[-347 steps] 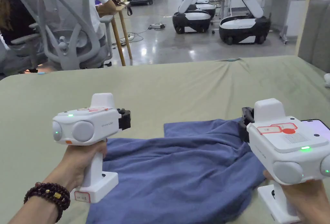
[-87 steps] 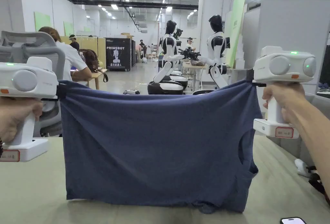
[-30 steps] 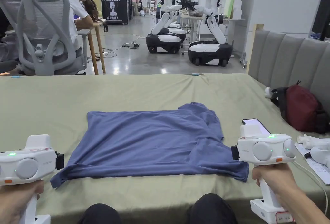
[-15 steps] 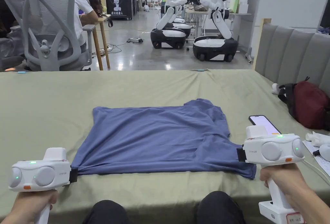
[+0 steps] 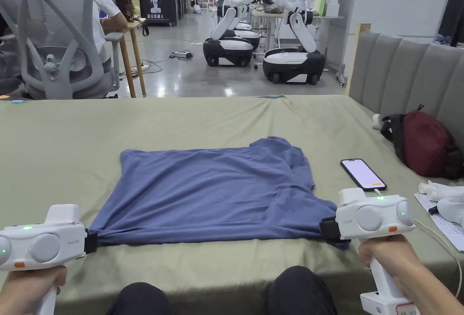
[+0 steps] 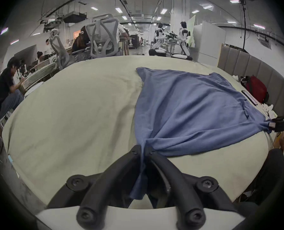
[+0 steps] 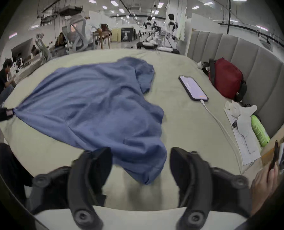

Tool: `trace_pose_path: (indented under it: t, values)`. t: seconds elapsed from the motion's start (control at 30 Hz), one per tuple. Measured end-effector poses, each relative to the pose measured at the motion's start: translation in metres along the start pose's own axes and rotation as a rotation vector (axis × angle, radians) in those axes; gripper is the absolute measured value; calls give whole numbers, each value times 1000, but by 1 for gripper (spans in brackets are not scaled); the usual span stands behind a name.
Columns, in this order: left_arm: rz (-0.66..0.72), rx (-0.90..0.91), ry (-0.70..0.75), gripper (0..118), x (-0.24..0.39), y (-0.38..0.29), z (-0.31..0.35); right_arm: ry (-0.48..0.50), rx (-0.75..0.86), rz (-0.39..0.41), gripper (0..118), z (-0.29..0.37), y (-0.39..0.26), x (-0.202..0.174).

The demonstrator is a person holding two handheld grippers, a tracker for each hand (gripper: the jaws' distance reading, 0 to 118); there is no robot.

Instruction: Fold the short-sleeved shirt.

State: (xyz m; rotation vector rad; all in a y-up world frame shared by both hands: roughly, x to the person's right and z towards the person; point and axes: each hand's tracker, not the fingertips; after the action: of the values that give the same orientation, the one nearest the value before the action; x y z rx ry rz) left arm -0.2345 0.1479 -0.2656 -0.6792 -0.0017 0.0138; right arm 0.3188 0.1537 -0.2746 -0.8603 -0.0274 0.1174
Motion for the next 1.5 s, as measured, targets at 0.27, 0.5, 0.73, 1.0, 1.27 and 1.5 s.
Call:
trace_pose_path:
  t: [0.27, 0.5, 0.73, 1.0, 1.27, 1.5]
  values:
    - [12, -3, -31, 2, -7, 12, 6, 76, 45, -22, 7, 5, 5, 12]
    - [28, 105, -72, 2, -14, 97, -13, 92, 151, -10, 7, 2, 107, 20]
    - [43, 71, -35, 2, -2, 162, -115, -10, 131, 62, 7, -94, 196, 5]
    - [29, -41, -4, 2, 2, 157, -197, -43, 4, 88, 7, -185, 201, -11]
    - [106, 64, 55, 112, -12, 152, -143, -24, 116, 35, 118, -129, 194, 2]
    - [150, 96, 14, 116, -24, 117, -48, 12, 171, 10, 102, -46, 139, -1]
